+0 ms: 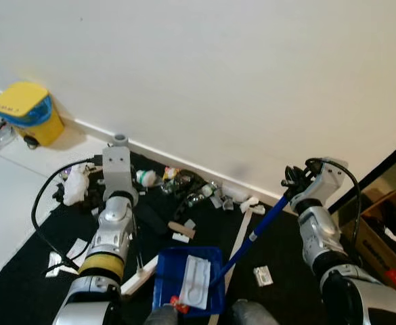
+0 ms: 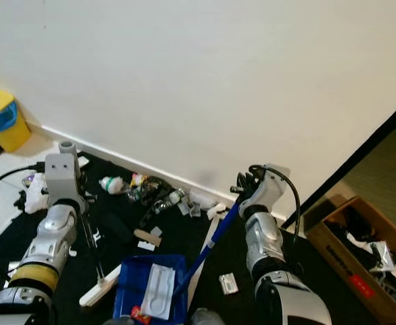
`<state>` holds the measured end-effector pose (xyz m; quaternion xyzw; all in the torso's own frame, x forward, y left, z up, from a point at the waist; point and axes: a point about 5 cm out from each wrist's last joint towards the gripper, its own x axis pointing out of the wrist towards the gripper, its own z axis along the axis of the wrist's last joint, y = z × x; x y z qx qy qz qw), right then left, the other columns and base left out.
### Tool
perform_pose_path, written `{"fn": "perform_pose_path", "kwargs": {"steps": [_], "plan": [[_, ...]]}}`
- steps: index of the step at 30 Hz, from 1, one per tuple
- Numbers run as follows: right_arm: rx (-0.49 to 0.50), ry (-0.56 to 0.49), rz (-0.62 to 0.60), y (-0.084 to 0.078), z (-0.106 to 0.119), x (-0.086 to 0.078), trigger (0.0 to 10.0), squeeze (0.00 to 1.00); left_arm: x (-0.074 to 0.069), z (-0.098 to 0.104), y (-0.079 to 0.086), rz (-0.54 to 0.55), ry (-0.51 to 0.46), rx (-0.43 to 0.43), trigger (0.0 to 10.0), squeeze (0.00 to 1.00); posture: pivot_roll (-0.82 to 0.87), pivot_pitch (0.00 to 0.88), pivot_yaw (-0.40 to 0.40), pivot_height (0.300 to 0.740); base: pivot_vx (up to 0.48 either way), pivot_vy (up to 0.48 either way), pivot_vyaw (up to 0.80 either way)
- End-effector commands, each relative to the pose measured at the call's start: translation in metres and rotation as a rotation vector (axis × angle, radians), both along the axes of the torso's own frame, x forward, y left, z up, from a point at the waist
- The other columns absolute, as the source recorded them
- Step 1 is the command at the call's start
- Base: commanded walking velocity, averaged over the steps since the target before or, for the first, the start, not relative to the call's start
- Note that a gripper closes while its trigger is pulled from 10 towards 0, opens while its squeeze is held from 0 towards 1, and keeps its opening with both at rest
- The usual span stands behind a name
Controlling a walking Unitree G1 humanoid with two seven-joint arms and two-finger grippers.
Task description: Sweep floor
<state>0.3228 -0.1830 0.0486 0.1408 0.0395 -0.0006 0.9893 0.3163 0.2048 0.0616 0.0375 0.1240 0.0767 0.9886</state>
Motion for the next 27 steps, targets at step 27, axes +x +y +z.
{"fn": "perform_pose_path", "kwargs": {"steps": [27], "plan": [[0.014, 0.154, 0.003, 0.001, -0.027, -0.016, 10.0, 0.00, -0.005, -0.016, 0.007, 0.007, 0.063, 0.012, 10.0, 0.00, 0.05, 0.020, -0.034, 0.740, 0.000, 0.000, 0.00]]}}
